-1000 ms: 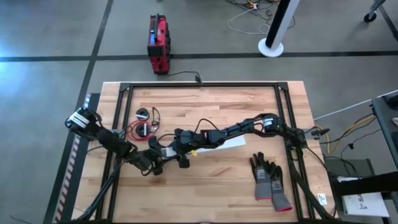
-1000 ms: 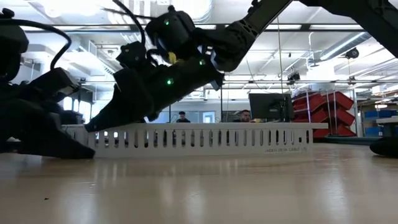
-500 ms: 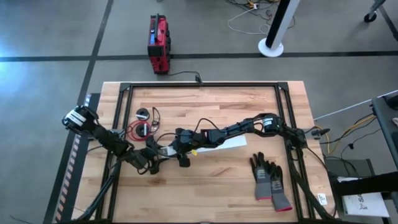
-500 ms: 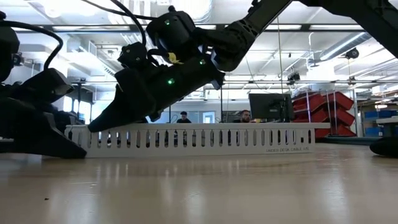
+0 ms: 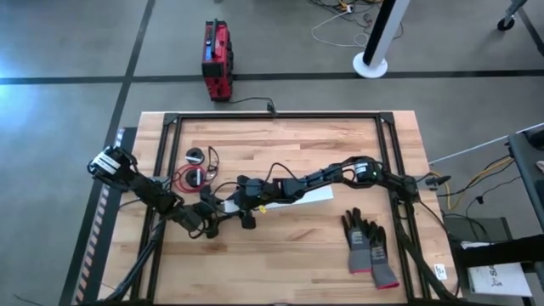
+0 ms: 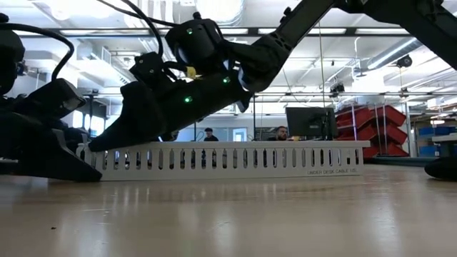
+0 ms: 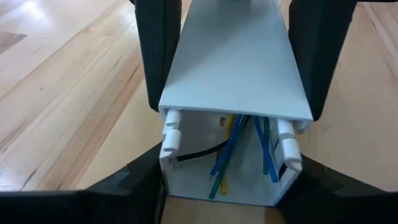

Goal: Ziptie cables
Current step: Close the white cable duct lid, then return to Home Position

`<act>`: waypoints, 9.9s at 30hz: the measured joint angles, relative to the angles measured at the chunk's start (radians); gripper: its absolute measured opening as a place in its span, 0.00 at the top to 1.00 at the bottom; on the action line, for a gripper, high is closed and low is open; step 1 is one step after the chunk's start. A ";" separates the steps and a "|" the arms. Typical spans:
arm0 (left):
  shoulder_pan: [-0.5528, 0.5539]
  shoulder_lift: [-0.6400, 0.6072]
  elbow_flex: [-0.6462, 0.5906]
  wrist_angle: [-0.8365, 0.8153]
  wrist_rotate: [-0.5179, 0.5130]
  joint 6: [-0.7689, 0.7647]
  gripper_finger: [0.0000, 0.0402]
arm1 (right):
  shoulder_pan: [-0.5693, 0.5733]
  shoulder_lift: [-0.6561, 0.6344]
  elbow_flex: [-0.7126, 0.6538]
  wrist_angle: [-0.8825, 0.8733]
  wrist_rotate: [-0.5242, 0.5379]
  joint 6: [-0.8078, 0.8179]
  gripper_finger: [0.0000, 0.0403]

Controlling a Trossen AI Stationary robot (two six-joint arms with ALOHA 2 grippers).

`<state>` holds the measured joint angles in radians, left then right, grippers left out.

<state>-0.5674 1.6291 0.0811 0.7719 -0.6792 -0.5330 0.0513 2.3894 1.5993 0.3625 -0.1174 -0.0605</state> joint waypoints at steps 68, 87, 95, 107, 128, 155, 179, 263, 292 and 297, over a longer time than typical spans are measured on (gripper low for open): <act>0.000 0.001 0.001 -0.004 -0.009 -0.010 0.46 | -0.015 0.033 0.083 -0.033 -0.011 -0.004 0.44; 0.001 0.001 0.003 -0.012 -0.008 -0.024 0.47 | -0.018 0.027 0.085 -0.125 0.005 -0.011 0.43; 0.001 0.001 0.004 -0.011 -0.003 -0.031 0.48 | -0.019 0.023 0.085 -0.162 0.006 -0.002 0.43; 0.000 0.001 0.003 -0.010 -0.005 -0.037 0.48 | -0.019 0.017 0.081 -0.184 0.003 -0.003 0.43; 0.000 0.000 0.000 -0.011 -0.013 -0.036 0.48 | -0.019 0.021 0.101 -0.142 -0.024 0.018 0.39; -0.001 0.000 0.001 -0.011 -0.016 -0.026 0.48 | -0.019 0.048 0.130 -0.134 -0.013 0.027 0.44; 0.000 0.000 0.003 -0.011 -0.009 -0.035 0.48 | -0.025 0.025 0.130 -0.226 -0.013 0.008 0.44; 0.143 -1.627 -0.071 -0.612 0.417 0.639 0.99 | -0.043 -2.362 -1.587 -0.323 0.021 0.159 0.99; 0.265 -1.508 -0.061 -0.603 0.386 0.356 0.99 | -0.043 -2.329 -1.588 -0.336 0.058 0.112 0.99; 0.265 -1.479 -0.061 -0.602 0.386 0.356 0.99 | -0.043 -2.329 -1.588 -0.336 0.058 0.112 1.00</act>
<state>-0.3027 0.1500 0.0200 0.1697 -0.2928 -0.1772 0.0086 0.0608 0.0113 0.0265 -0.0589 0.0513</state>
